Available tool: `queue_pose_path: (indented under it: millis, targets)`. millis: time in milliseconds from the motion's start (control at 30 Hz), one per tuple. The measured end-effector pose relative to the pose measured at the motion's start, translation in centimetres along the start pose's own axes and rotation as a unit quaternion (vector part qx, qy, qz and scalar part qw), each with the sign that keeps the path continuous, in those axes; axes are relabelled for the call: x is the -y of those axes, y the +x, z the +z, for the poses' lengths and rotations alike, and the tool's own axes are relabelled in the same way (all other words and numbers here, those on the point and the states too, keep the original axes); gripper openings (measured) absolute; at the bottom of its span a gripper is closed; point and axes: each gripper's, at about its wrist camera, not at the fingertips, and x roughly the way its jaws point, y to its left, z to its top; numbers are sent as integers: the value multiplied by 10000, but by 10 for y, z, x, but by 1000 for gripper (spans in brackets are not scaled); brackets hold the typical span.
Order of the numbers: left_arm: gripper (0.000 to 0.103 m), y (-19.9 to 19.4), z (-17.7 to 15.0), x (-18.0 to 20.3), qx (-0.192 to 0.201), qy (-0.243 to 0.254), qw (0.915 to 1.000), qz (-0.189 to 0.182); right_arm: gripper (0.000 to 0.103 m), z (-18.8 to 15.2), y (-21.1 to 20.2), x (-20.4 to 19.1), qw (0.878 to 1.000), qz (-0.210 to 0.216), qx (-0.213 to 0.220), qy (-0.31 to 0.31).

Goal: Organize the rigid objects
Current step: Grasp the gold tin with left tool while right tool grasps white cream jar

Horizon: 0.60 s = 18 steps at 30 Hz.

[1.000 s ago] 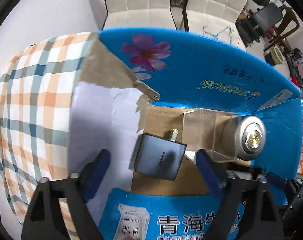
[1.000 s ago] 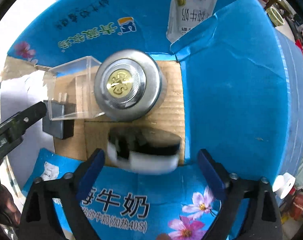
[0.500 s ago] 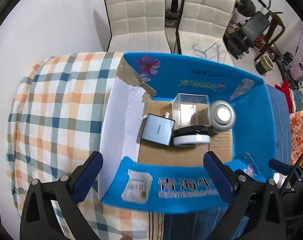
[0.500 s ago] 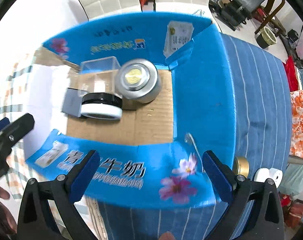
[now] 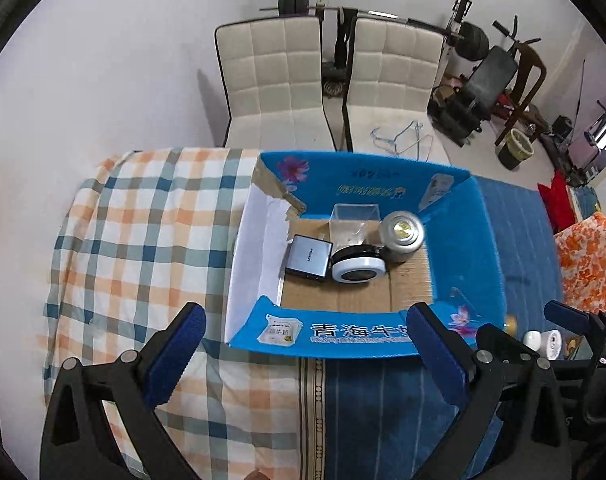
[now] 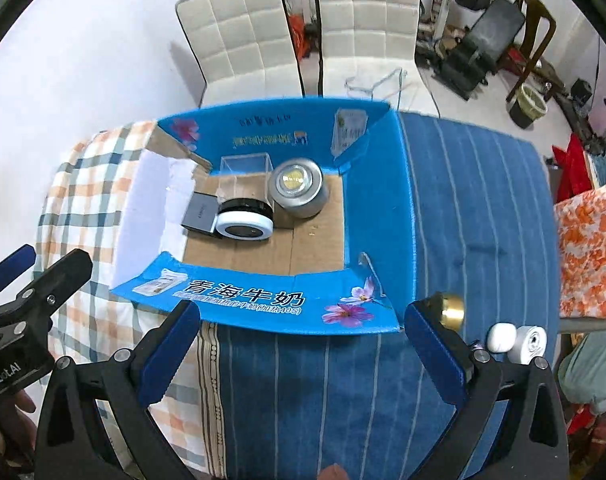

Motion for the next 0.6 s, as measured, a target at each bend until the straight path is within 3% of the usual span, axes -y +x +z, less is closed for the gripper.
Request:
queue_pose_path:
  millis: [367,600]
  targets:
    - [103,-52,-7,24,408,89,9991,-64,103,-18,-63,24,9984,378,402,91]
    - [103,-51,-10,90,395,384,9980,-300,103,-36,-71,105,9958,470,426,667]
